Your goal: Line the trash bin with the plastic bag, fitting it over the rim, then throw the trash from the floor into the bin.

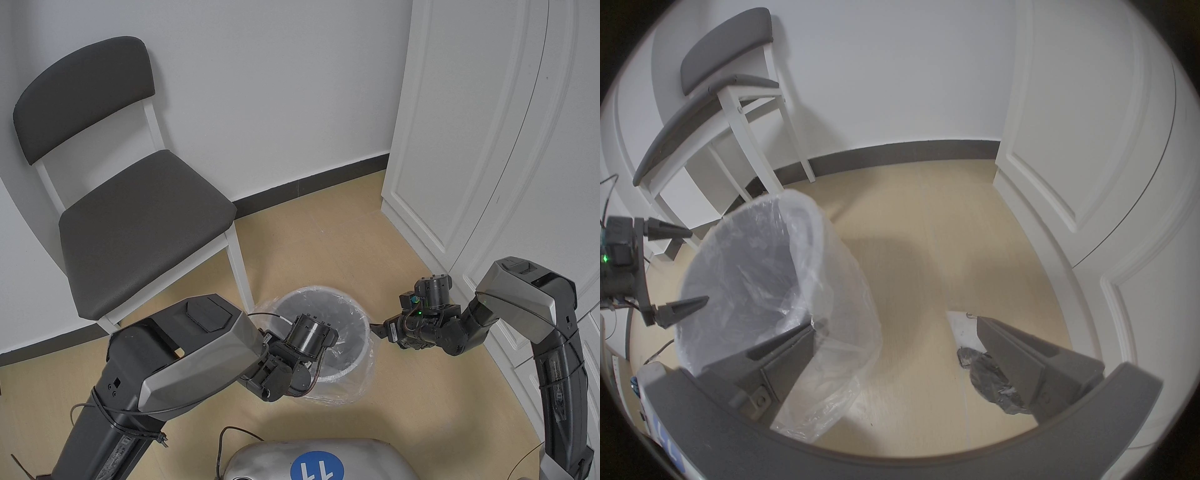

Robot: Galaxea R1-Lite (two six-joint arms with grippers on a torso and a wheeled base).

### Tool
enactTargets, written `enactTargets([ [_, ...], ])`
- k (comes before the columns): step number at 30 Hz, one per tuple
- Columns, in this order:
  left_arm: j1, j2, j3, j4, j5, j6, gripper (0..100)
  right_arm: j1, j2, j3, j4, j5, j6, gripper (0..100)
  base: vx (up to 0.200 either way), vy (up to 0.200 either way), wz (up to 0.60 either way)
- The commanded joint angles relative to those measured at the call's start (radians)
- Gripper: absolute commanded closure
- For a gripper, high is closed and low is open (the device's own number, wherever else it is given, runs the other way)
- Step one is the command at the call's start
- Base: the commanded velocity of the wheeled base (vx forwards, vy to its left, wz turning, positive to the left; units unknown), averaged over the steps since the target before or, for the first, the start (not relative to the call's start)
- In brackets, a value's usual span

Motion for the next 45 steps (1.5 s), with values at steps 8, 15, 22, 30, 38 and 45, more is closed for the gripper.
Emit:
enactTargets([
  [8,-0.001,0.003,0.0,-0.003,0.0,-0.002,0,0.004,0.061,-0.048,-0.003,0.006,0.017,0,0.0,0.0,0.0],
  [15,-0.001,0.003,0.0,-0.003,0.0,-0.004,0,-0.001,-0.068,0.024,0.0,0.008,0.018,0,0.0,0.0,0.0],
  [22,-0.003,0.003,0.0,-0.003,0.0,-0.004,0,-0.022,-0.119,0.062,0.012,0.062,0.015,0,0.0,0.0,0.0],
  [30,-0.001,0.001,0.0,-0.005,0.0,-0.005,0,-0.036,-0.066,0.038,0.034,0.063,0.007,0,0.0,0.0,0.0],
  [38,-0.001,0.003,0.0,-0.006,0.0,-0.007,0,-0.041,0.004,-0.027,0.09,0.057,-0.009,0,0.0,0.0,0.0],
  [45,0.003,0.003,0.0,-0.026,0.0,-0.002,0,-0.045,0.035,-0.11,0.205,0.063,0.018,0,0.0,0.0,0.0],
])
